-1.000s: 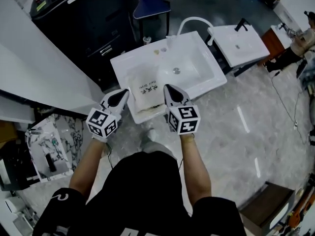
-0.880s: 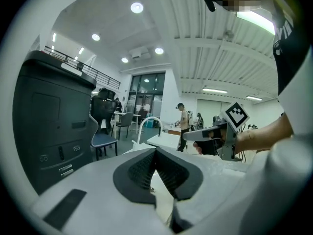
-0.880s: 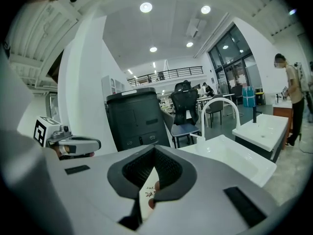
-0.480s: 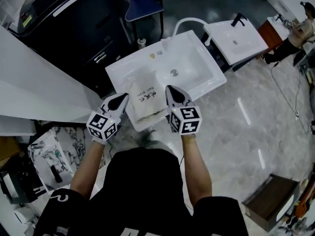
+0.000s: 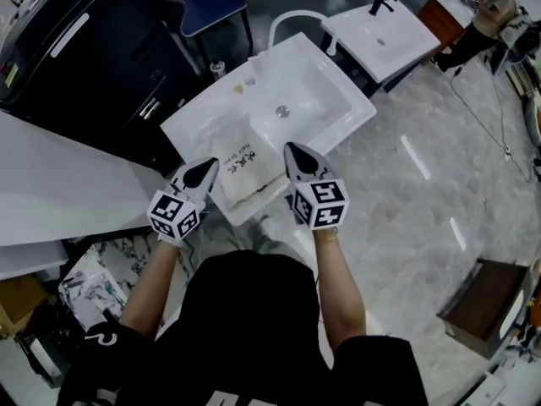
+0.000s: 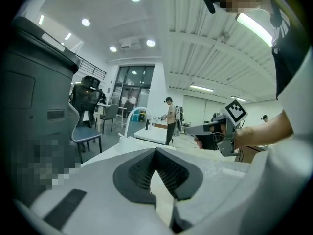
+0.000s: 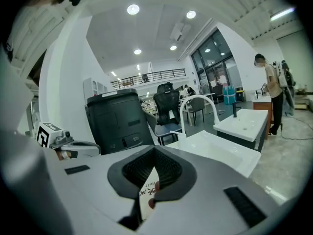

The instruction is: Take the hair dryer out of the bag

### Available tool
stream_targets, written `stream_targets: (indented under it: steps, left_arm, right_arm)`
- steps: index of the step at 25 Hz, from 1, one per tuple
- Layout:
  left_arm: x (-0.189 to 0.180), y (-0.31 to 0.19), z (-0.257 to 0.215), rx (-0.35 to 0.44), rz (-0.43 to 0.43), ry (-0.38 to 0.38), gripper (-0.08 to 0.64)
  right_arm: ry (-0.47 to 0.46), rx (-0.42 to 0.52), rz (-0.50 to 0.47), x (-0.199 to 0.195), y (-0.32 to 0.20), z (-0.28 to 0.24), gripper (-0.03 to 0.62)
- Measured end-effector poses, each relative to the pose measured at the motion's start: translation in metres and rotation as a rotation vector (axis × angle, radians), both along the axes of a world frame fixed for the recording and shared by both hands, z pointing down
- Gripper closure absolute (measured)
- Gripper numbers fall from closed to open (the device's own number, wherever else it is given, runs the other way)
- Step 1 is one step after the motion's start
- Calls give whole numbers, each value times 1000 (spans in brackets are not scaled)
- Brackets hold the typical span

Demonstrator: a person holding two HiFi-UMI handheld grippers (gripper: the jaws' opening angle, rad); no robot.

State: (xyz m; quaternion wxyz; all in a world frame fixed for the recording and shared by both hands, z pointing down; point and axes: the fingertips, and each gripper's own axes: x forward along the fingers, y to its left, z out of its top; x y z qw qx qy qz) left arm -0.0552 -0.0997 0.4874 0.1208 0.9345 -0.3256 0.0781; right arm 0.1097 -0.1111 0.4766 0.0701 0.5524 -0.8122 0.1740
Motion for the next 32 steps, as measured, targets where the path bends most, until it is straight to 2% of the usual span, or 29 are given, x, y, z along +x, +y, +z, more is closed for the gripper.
stream_targets:
  steps: [10,17,20,23,26,29,32]
  left_arm:
    - [24,3,40,-81,154,-76,563]
    - [49,27,96,-153,281,-168,563]
    - [55,37,126,-189,325,-232,552]
    - [61,46,161,-214,374,-325,458]
    - [66,51,192,-200,411,-439,380]
    - [70,50,211,-158,412,-531,377]
    - [71,44,219,-139,407,-573,382]
  right_arm:
    - [-16,-74,120,26,20,31,603]
    - [-32,-118,119,24,31,65,603]
    - [-55,-117,87,19,40,81,601]
    - [-52,-155,70,17,50,103,601]
    - [-47,-198,67,16,59,122,603]
    - [-37,-226,66,16,68,132,603]
    - [-32,-242,72,18,73,137,603]
